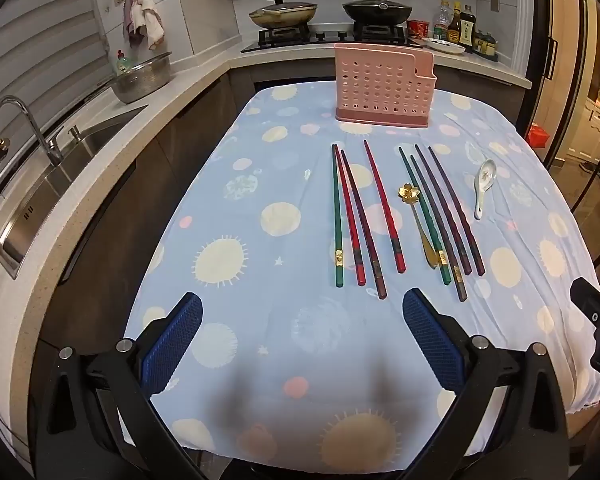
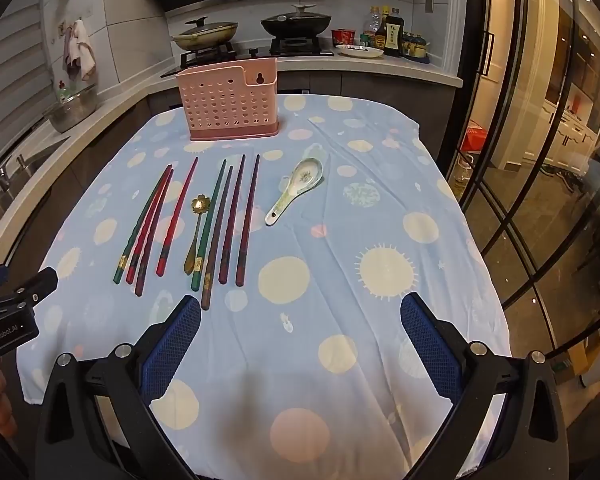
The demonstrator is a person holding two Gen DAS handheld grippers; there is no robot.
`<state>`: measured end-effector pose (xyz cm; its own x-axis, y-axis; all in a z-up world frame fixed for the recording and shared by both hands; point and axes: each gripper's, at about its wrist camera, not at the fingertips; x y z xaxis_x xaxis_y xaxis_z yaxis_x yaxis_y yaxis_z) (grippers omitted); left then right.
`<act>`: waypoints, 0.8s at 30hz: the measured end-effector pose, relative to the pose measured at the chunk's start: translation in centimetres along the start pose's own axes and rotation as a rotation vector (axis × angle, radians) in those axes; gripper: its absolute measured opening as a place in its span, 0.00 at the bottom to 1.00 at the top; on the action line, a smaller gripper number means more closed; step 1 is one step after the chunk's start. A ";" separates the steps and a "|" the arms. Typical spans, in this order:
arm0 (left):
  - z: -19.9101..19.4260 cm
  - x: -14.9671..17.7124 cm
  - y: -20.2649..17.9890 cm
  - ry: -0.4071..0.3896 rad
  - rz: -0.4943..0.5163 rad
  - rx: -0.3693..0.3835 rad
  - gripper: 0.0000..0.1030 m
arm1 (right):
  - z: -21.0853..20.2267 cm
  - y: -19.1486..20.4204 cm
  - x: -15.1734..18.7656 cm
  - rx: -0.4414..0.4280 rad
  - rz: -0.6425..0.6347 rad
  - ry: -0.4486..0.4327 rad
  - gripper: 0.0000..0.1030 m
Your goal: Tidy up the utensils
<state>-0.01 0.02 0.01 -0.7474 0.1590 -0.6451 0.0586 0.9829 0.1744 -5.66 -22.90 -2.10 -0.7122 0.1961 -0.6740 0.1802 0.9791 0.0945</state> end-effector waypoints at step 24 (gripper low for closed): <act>-0.4 0.0 0.7 -0.007 -0.008 -0.017 0.93 | -0.2 0.6 -0.2 0.007 -0.014 -0.003 0.93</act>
<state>-0.23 0.65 0.46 -0.7433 0.1517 -0.6515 0.0413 0.9825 0.1816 -5.53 -22.38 -1.76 -0.7129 0.1820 -0.6773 0.1750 0.9814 0.0794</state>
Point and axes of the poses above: each gripper's, at about its wrist camera, not at the fingertips, and z roughly the way its jaws point, y to its left, x to its underside, and after that the axes turned 5 degrees about -x, right-handed
